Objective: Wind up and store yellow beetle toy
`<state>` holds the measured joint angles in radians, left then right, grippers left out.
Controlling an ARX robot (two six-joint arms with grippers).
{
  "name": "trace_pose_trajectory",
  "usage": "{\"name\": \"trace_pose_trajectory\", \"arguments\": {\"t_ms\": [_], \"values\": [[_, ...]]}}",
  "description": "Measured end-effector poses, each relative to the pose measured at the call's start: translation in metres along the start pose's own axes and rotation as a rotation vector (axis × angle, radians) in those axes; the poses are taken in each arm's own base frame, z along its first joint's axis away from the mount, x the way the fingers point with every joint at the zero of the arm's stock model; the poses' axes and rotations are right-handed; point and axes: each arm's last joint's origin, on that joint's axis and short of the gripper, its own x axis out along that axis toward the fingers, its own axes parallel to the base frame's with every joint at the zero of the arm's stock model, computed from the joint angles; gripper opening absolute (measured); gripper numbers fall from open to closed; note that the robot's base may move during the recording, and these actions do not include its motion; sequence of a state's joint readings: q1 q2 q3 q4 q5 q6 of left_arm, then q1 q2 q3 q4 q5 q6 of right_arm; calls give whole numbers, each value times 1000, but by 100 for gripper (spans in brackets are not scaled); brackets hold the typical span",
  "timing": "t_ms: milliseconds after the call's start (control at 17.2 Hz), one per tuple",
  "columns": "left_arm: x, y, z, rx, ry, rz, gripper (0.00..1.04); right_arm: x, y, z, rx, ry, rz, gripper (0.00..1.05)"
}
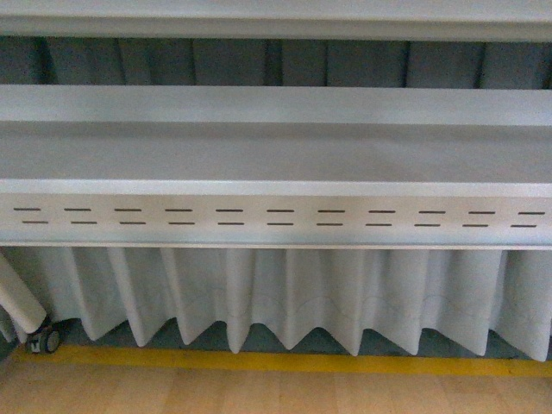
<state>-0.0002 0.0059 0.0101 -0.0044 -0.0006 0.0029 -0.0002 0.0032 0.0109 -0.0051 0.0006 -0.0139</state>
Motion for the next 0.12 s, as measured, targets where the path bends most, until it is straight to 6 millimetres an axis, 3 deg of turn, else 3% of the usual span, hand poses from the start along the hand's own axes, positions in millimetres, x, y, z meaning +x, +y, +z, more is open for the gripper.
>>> {"name": "trace_pose_trajectory", "arguments": {"t_ms": [116], "values": [[0,0,0,0,0,0,98,0,0,0,0,0,0,98]]}}
